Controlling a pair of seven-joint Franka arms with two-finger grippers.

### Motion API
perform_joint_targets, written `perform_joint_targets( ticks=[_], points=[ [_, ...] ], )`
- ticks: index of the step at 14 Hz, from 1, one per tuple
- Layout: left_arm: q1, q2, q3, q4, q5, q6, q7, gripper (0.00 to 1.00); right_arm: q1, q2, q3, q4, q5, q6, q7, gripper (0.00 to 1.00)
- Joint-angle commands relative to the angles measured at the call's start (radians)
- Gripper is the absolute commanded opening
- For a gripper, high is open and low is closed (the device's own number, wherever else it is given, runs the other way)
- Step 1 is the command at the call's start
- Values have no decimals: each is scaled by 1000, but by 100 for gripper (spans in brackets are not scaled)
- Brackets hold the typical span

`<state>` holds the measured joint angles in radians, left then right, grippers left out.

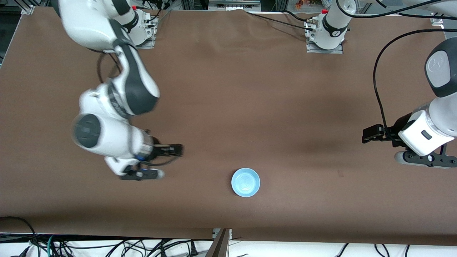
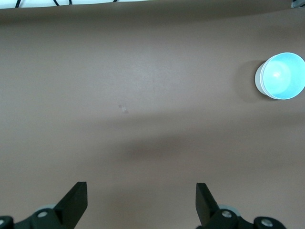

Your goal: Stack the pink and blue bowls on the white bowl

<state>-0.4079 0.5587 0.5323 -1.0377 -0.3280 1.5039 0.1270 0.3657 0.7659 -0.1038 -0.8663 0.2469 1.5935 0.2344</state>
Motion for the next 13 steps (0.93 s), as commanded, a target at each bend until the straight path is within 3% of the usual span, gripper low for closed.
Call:
perform_joint_targets(
  ticks=[1,2,3,7,10,13],
  points=[
    [-11,-25,0,-19,21,-8,6,100,16,-326,-77,-418,-17,-1,-105,100],
    [-11,-26,2,-19,21,-8,7,100,18,-424,-94,-532,-37,12,-121,100],
    [-11,-26,2,-19,21,-8,7,100,18,-501,-93,-607,-110,10,-124,100],
    [-11,-26,2,-19,21,-8,6,100,19,-744,-88,-844,-239,-12,-153,100],
    [-11,-26,2,-19,21,-8,5,100,12,-786,-54,-858,-313,-39,-191,100],
    [-11,-26,0,-19,21,-8,7,100,-2,-783,-53,-829,-314,-49,-194,100]
  ],
)
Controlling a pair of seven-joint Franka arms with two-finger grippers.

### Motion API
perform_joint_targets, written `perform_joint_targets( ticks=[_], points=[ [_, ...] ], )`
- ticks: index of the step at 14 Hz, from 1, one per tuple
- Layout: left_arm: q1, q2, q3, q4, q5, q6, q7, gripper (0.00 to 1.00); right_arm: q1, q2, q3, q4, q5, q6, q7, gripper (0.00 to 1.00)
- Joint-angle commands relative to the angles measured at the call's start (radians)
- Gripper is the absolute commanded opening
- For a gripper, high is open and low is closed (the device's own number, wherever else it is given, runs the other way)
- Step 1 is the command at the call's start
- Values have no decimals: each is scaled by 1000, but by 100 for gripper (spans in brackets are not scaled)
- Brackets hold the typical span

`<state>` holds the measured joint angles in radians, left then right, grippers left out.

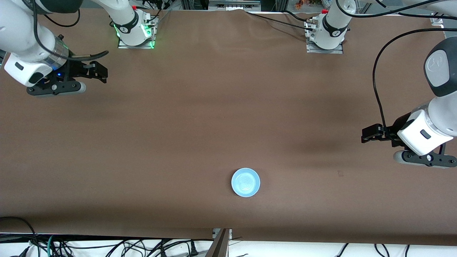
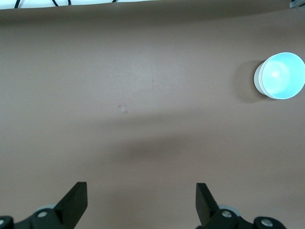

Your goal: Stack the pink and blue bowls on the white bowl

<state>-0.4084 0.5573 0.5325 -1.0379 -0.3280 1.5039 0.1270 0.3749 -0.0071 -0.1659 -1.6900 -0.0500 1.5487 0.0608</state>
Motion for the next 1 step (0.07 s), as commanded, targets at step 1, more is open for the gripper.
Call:
perform_joint_targets(
  ticks=[1],
  points=[
    [-10,-25,1,-19,21,-8,7,100,-11,-8,8,7,-14,-5,-25,100]
  ],
)
